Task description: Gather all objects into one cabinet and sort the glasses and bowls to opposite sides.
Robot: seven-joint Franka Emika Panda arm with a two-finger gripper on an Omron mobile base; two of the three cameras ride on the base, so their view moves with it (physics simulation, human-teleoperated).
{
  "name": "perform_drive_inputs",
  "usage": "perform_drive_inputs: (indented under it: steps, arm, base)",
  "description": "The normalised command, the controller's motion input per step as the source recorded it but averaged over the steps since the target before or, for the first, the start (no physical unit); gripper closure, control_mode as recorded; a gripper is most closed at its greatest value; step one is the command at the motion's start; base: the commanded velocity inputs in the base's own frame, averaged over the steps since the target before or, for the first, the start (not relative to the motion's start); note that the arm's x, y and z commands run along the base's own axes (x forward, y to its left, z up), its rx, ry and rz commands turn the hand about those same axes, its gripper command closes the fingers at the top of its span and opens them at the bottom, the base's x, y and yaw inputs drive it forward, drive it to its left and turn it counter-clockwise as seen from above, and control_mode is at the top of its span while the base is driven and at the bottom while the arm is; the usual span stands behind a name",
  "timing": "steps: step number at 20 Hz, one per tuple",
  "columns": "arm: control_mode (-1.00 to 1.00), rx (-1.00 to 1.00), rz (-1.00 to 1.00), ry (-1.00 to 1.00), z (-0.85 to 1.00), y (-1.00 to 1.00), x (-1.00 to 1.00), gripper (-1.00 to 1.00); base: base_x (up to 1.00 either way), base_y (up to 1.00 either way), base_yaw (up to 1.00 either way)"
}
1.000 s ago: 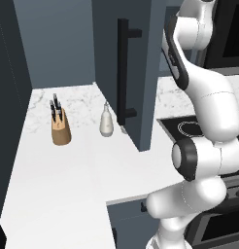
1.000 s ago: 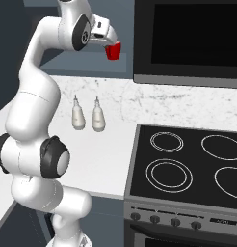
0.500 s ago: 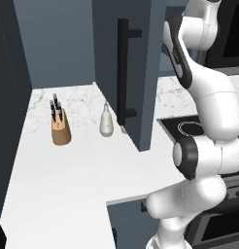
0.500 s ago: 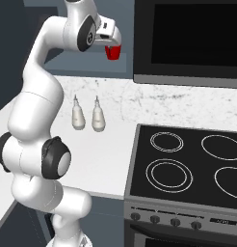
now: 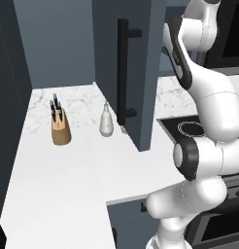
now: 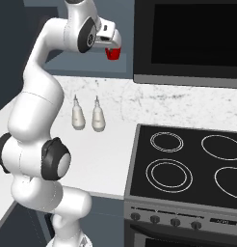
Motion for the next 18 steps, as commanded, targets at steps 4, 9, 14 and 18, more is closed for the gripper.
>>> perform_drive_inputs:
  steps: [4,9,14,18]
  arm:
    - [-1.00,0.00,0.00,0.00,-0.25,0.00,0.00,-1.00]
    - [-1.00,0.00,0.00,0.00,-0.20,0.00,0.00,-1.00]
    - [-1.00,0.00,0.00,0.00,-0.11,0.00,0.17,-1.00]
    - [-1.00,0.00,0.00,0.00,-0.04,0.00,0.30,-1.00]
  base:
    - [0.00,0.00,0.00]
    - [0.00,0.00,0.00]
    - [0.00,0.00,0.00]
    - [0.00,0.00,0.00]
